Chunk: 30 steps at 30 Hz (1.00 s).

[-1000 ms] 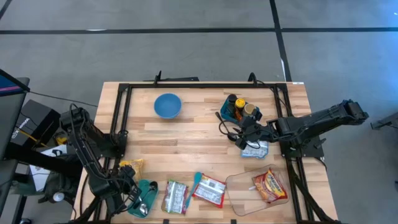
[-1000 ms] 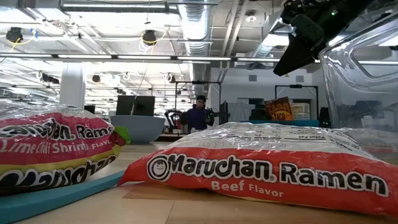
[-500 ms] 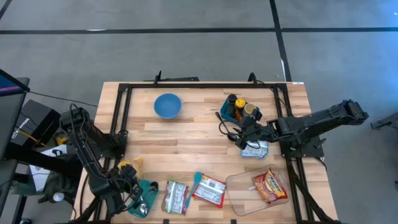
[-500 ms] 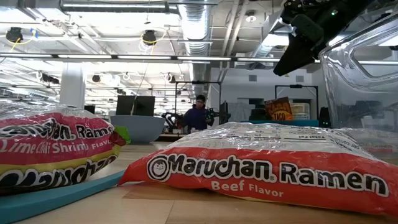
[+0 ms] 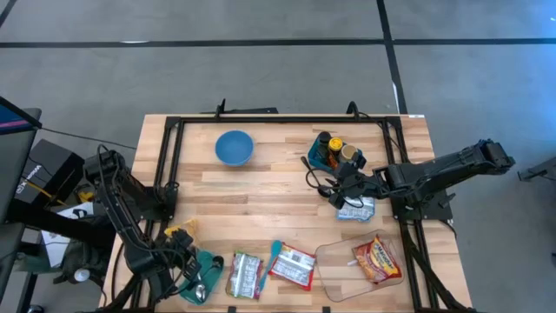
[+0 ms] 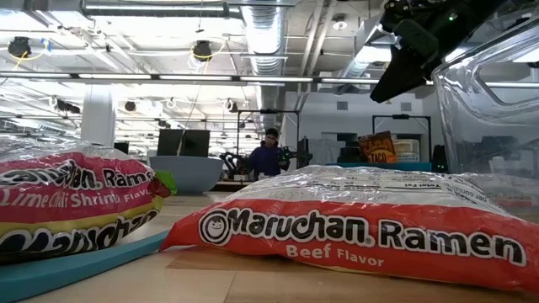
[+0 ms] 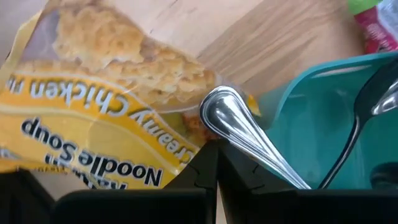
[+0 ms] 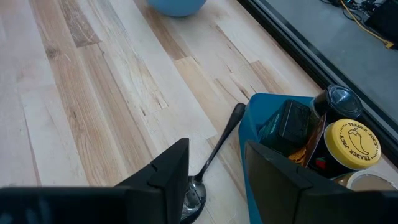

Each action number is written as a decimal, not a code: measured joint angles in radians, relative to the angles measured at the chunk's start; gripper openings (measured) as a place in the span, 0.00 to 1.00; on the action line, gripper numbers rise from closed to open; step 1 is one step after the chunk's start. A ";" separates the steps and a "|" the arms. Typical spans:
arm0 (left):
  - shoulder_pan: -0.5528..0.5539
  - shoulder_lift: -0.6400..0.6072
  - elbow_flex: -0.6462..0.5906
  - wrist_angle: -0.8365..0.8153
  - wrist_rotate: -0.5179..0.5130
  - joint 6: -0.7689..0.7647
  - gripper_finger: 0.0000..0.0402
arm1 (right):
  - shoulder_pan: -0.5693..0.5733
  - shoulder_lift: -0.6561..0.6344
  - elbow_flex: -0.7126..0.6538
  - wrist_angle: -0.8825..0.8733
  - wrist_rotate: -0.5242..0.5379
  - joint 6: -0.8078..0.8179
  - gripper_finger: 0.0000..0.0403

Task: Pick & Place Food Item
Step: Put the silver spoon into the green bin

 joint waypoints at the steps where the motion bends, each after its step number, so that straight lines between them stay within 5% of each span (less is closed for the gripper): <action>1: 0.000 0.000 0.000 0.000 -0.008 0.006 0.00 | 0.000 0.000 0.000 0.000 0.000 0.000 0.37; 30: 0.164 0.000 0.000 0.027 -0.091 0.366 0.00 | 0.000 0.000 0.000 0.000 0.000 0.000 0.37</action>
